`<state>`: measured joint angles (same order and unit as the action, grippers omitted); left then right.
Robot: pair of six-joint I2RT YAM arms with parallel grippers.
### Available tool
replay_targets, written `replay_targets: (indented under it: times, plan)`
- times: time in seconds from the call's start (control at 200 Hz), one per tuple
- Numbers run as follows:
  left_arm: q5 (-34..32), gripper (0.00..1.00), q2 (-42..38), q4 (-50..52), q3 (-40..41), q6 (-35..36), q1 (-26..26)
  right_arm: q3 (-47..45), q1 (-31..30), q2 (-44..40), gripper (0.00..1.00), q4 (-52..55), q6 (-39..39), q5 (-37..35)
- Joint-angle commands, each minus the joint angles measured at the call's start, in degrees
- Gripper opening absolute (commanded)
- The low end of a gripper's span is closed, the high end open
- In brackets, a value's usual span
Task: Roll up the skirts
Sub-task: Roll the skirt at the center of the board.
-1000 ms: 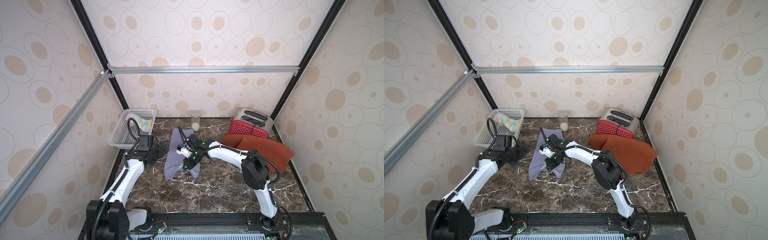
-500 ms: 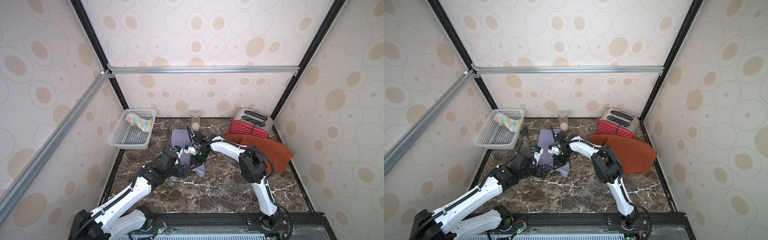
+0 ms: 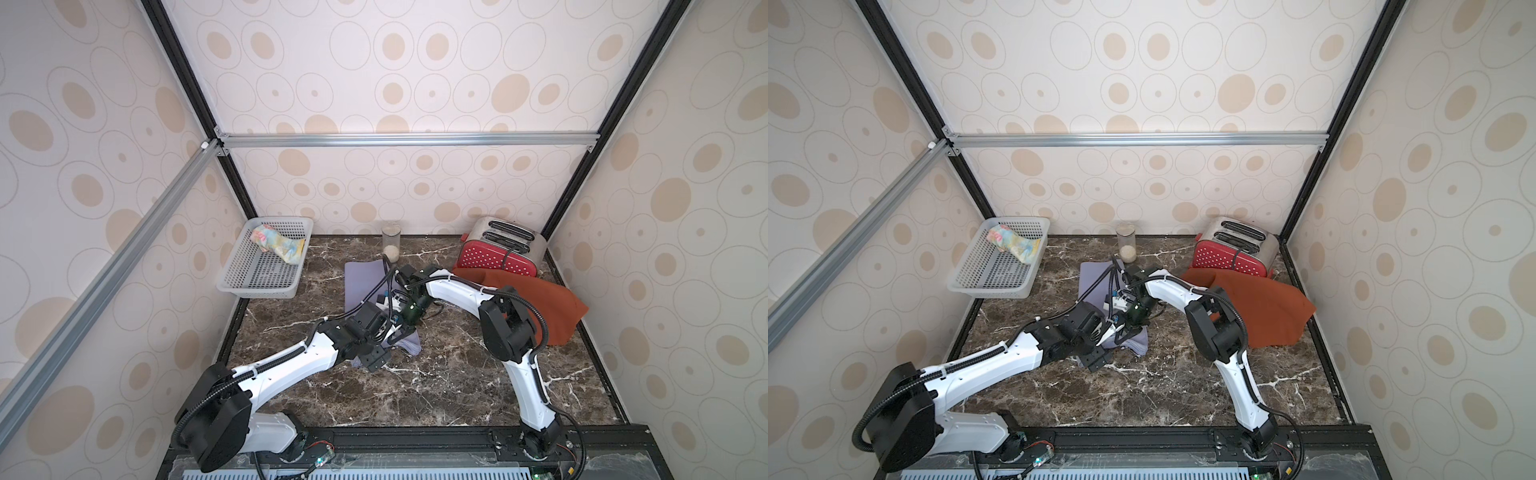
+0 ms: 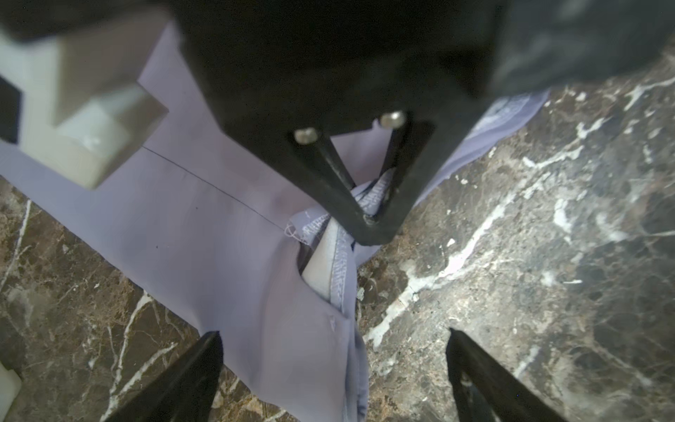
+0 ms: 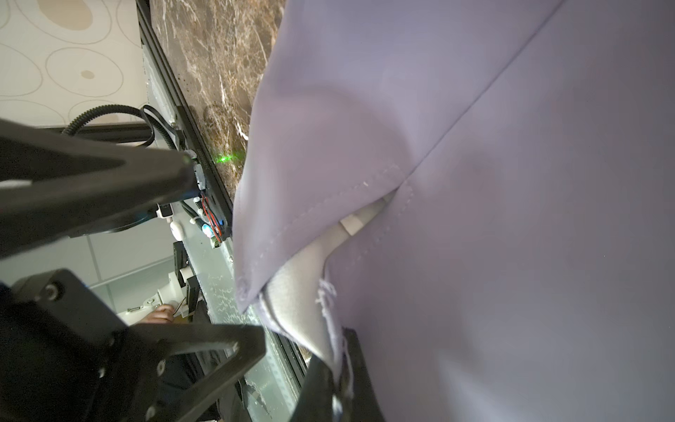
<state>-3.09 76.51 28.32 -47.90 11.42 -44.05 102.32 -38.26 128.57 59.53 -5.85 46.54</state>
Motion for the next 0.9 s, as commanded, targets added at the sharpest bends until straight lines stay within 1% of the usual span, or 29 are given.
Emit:
replay_targets:
  times: [0.0,0.06,0.135,0.19,0.296,0.351,0.386,0.441,0.486,0.516,0.546,0.586,0.632,0.717,0.772,0.827,0.892]
  plan:
    - [-4.7,0.93,0.3,-0.6,-1.8,3.3,-1.4,-2.1,0.4,-1.9,0.0,0.1,-1.2,2.2]
    - [-5.0,0.92,-1.5,-1.2,-1.0,-0.2,-1.5,-3.8,0.3,-2.9,0.0,-2.5,0.7,2.5]
    - [-4.4,0.93,-6.2,-3.4,1.2,-6.1,-1.5,-6.1,0.3,-4.1,0.0,-7.1,4.0,2.7]
    - [-4.4,0.94,-10.4,-5.0,3.1,-13.8,-1.5,-7.9,0.3,-4.8,0.0,-11.1,7.0,2.7]
    - [-3.1,0.95,-18.6,-8.5,7.9,-35.8,-1.5,-11.4,0.3,-6.3,0.0,-17.9,13.5,3.3]
    - [-4.0,0.94,-22.6,-10.0,11.3,-49.7,-1.5,-13.7,0.3,-7.5,0.0,-22.2,17.9,3.7]
    - [-3.9,0.93,-24.7,-12.0,13.9,-56.7,-1.4,-15.3,0.3,-8.6,0.0,-25.6,21.1,4.2]
    - [-6.4,0.92,-27.7,-11.6,16.5,-69.5,-1.4,-17.7,0.1,-9.9,0.0,-30.7,26.4,4.7]
    - [-6.8,0.92,-29.5,-13.0,19.0,-77.9,-1.4,-19.0,-0.2,-11.0,0.0,-34.0,30.3,4.6]
    - [-7.1,0.9,-30.4,-13.9,21.0,-84.9,-1.3,-19.6,-0.5,-11.6,0.0,-35.8,32.3,4.2]
    - [-6.8,0.85,-31.1,-14.6,22.7,-91.8,-1.4,-19.8,-0.7,-11.9,0.0,-36.8,33.4,4.0]
    - [-5.7,0.83,-31.6,-15.8,24.6,-98.8,-1.4,-19.7,-1.1,-12.3,0.0,-37.5,34.6,3.6]
    - [-5.3,0.84,-31.5,-15.0,24.8,-103.3,-1.4,-19.1,-1.4,-12.3,0.0,-37.1,34.8,2.9]
    - [-6.1,0.89,-30.2,-9.6,21.5,-106.2,-1.5,-18.3,-1.5,-11.7,0.0,-35.8,34.8,1.2]
    - [-7.2,0.89,-29.2,-6.7,20.6,-110.8,-1.5,-18.3,-1.6,-11.1,0.0,-36.3,35.6,1.2]
    - [-8.4,0.89,-28.2,-8.5,21.8,-115.4,-1.5,-18.0,-1.8,-10.5,0.0,-36.8,36.4,1.4]
    - [-10.4,0.9,-26.4,-12.4,23.2,-118.5,-1.5,-17.9,-2.1,-10.1,0.0,-37.4,37.3,1.3]
